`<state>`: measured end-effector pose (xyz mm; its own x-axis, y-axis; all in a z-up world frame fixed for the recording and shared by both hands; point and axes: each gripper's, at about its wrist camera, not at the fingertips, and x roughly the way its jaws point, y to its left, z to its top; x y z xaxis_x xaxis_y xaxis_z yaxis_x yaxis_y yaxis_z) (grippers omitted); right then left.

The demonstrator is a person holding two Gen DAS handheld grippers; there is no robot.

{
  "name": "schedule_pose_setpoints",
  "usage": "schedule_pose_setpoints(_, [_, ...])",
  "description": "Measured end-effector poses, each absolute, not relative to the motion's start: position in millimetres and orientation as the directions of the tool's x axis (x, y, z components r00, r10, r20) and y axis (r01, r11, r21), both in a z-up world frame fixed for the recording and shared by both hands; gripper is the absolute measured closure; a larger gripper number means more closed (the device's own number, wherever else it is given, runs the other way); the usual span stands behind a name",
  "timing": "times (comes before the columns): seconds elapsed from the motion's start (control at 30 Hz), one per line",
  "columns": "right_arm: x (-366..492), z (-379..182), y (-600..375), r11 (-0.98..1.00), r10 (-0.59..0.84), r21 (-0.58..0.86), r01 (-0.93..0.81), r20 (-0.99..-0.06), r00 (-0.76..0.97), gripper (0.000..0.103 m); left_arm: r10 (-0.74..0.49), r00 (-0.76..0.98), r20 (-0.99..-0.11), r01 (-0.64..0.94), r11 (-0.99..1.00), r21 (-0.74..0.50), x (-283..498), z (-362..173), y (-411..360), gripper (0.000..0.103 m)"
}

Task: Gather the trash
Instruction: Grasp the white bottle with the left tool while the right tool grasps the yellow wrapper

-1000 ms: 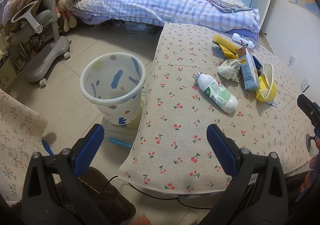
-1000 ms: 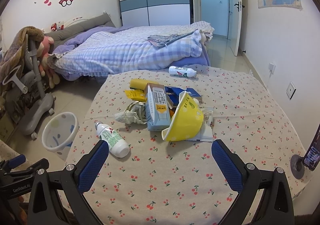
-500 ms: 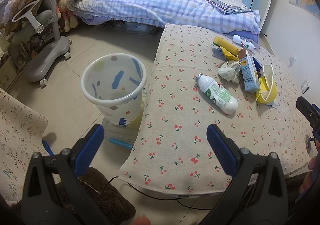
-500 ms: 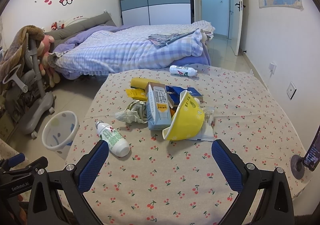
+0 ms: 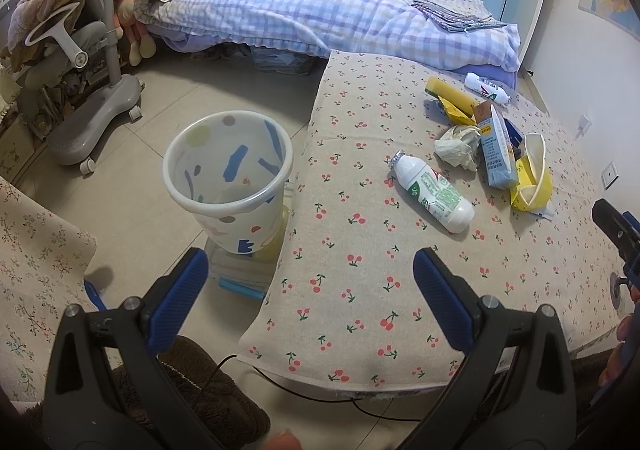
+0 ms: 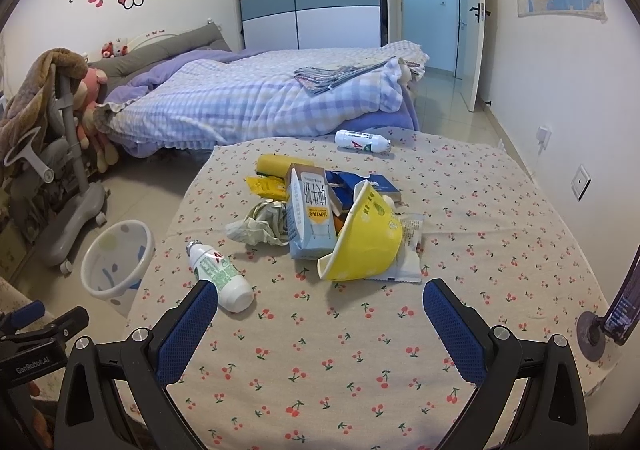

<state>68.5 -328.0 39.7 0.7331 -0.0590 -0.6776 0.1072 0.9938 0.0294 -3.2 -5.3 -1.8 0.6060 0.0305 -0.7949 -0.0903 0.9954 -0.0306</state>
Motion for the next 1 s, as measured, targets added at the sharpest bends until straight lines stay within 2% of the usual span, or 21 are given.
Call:
schedule_pose_setpoints(0.27, [85, 54, -339, 0.998, -0.027, 0.021, 0.062, -0.73, 0.683, 0.0, 0.011, 0.591, -0.806, -0.085, 0.995, -0.049, 6, 0, -7, 0.001])
schedule_pose_setpoints(0.43, [107, 64, -363, 0.999, 0.007, 0.036, 0.034, -0.78, 0.625, 0.0, -0.052, 0.571, -0.819, -0.003, 0.998, -0.066, 21, 8, -17, 0.001])
schedule_pose_setpoints(0.6, [137, 67, -408, 0.993, -0.019, 0.053, 0.107, -0.816, 0.577, 0.0, -0.087, 0.504, -0.859, 0.025, 0.996, -0.086, 48, 7, -26, 0.001])
schedule_pose_setpoints(0.73, [165, 52, -437, 0.98, -0.002, 0.101, 0.172, -0.858, 0.514, 0.0, -0.182, 0.402, -0.898, 0.012, 0.981, -0.193, 78, -14, -31, 0.001])
schedule_pose_setpoints(0.93, [196, -7, -448, 0.955, 0.092, 0.194, 0.226, -0.913, 0.397, 0.0, -0.252, 0.314, -0.915, -0.034, 0.96, -0.276, 107, -52, -57, 0.002])
schedule_pose_setpoints(1.0, [206, -26, -451, 0.938, 0.145, 0.235, 0.254, -0.933, 0.328, 0.0, -0.277, 0.288, -0.917, -0.055, 0.951, -0.304, 117, -60, -64, 0.005])
